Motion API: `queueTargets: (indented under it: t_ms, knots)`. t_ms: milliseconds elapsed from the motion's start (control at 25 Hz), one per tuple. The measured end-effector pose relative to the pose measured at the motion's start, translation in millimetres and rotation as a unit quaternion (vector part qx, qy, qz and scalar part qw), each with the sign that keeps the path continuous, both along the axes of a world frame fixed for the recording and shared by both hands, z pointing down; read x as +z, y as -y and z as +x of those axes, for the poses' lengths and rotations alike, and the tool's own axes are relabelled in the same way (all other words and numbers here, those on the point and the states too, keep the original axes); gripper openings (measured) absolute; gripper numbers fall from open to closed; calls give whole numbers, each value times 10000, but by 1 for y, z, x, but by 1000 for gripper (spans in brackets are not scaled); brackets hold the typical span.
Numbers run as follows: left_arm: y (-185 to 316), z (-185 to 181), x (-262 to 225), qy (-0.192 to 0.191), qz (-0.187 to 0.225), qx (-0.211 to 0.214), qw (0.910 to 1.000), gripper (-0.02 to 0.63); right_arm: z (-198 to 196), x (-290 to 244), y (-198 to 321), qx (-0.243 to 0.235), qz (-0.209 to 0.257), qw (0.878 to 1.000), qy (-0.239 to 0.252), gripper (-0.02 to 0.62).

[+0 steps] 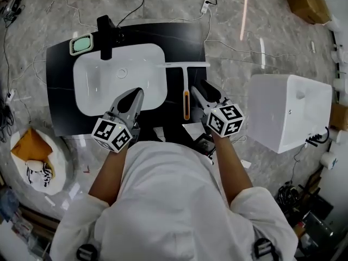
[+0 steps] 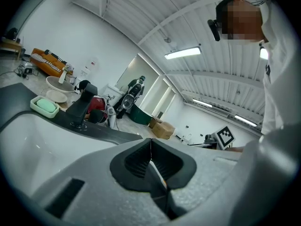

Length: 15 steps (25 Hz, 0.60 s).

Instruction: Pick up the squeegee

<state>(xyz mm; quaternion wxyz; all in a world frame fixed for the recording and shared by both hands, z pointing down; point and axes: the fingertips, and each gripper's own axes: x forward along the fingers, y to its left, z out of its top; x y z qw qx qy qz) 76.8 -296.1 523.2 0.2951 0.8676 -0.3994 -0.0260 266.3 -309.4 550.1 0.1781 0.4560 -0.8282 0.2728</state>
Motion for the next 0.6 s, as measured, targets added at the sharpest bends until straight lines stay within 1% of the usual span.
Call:
queueTargets:
  t_ms: [240,600]
  knots:
    - [-4,2,15,8,-97,-35,9999,16,-6,31,12,-101,-447,9989,-114,166]
    - [-13,10,39,-98,-288,31,9995,15,-10,83,24,-88,-1111,9930,-378,166]
